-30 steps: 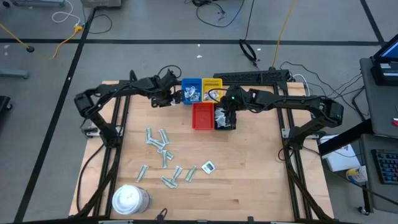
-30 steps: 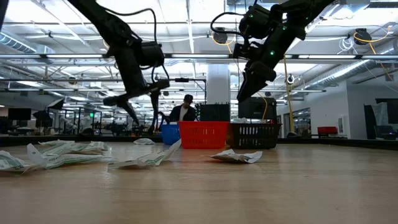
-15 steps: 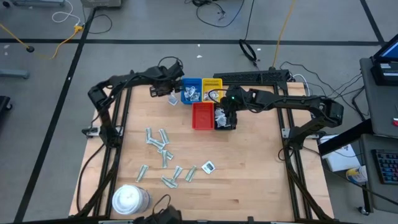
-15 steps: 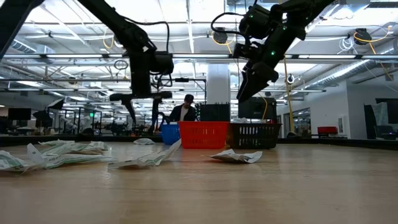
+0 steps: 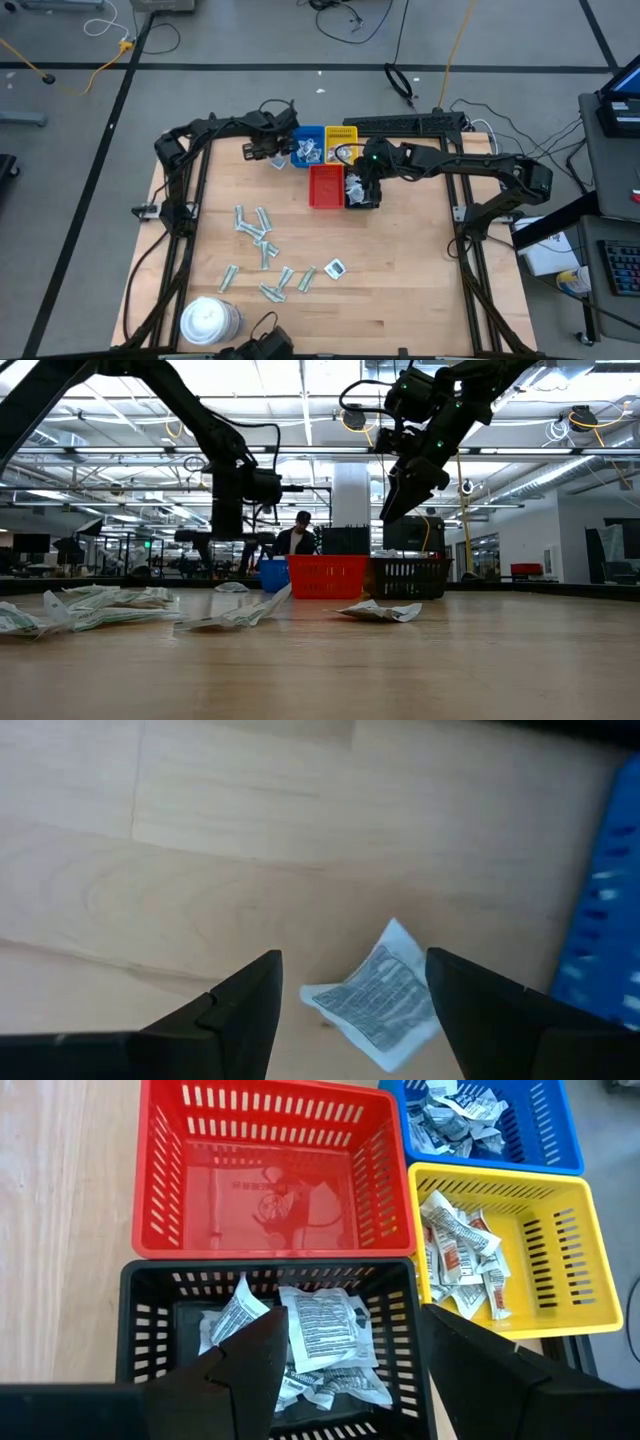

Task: Pick & Place First Aid Supplies
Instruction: Put the top towelette pack into the black bin

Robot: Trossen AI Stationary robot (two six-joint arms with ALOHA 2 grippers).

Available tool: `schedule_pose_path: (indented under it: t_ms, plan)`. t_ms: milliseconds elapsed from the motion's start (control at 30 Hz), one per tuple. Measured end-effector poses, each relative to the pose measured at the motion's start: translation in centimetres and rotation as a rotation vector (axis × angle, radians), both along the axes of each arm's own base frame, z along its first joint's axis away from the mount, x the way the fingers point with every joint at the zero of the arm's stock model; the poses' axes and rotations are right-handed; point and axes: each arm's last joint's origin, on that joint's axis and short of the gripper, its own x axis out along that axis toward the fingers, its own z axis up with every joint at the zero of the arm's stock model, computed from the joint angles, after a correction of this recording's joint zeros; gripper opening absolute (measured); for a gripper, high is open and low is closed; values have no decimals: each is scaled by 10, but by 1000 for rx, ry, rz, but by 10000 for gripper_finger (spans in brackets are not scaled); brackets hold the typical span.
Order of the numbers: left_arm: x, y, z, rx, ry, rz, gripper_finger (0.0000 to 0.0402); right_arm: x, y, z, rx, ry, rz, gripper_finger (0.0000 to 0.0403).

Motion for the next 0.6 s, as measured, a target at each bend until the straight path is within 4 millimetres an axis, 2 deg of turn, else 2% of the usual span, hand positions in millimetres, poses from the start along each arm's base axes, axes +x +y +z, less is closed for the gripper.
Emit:
schedule_pose_path:
  t_ms: [167,333,433,600]
  plan:
    - [2,0,-13,-48,6,-10,250,0,0,0,0,0,1,219]
    - [3,0,-12,-46,3,-13,234,0,0,0,-3,1,-2,214]
    - [2,1,-12,-61,-3,-47,193,0,0,0,-3,1,-2,211]
    - [2,0,-12,-67,-1,-89,91,0,0,0,-6,-4,-2,210]
